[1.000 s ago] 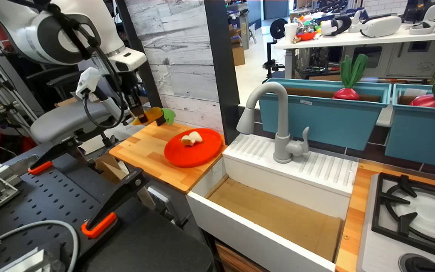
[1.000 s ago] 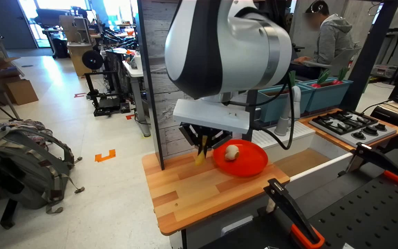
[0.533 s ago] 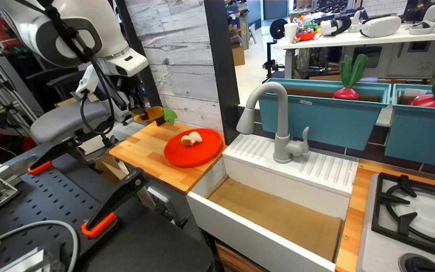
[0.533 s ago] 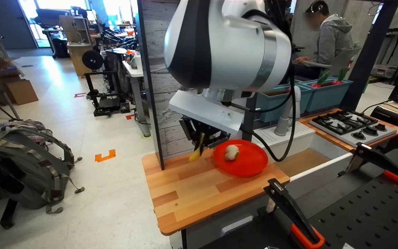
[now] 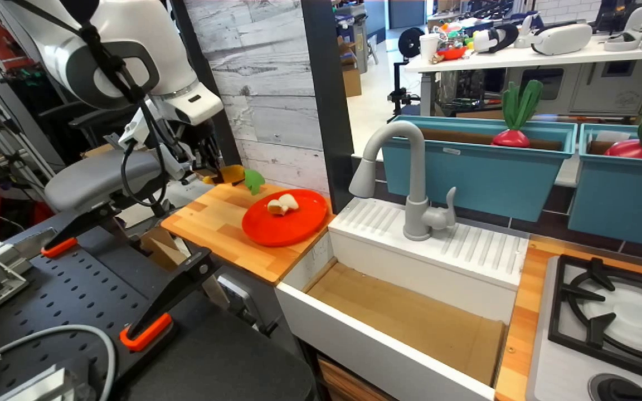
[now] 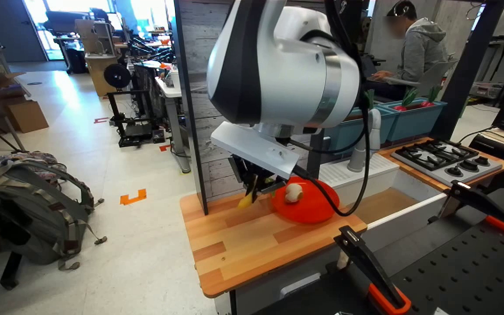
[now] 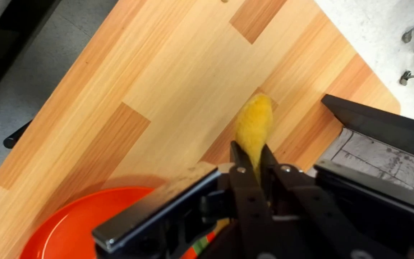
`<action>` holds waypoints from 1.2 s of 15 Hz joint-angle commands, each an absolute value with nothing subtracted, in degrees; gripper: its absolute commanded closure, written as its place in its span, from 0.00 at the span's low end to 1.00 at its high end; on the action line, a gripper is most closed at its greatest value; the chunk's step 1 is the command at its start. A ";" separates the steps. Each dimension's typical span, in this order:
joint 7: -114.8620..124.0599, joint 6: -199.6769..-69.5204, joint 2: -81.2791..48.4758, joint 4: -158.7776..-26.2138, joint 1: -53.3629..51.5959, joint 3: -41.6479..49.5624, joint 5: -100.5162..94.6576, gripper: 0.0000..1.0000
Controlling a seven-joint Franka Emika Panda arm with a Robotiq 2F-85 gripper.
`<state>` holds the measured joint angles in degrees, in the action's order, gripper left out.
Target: Move the carrot plush backward
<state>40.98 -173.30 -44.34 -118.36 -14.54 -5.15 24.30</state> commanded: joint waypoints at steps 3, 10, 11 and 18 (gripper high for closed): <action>43.42 -173.56 -48.52 -112.76 -14.50 -4.27 24.99 0.98; 44.71 -173.66 -52.42 -108.45 -15.57 -3.05 24.37 0.98; 44.88 -173.57 -52.95 -108.01 -15.96 -2.59 24.23 0.98; 45.15 -172.60 -55.62 -105.65 -18.11 -0.83 23.59 0.98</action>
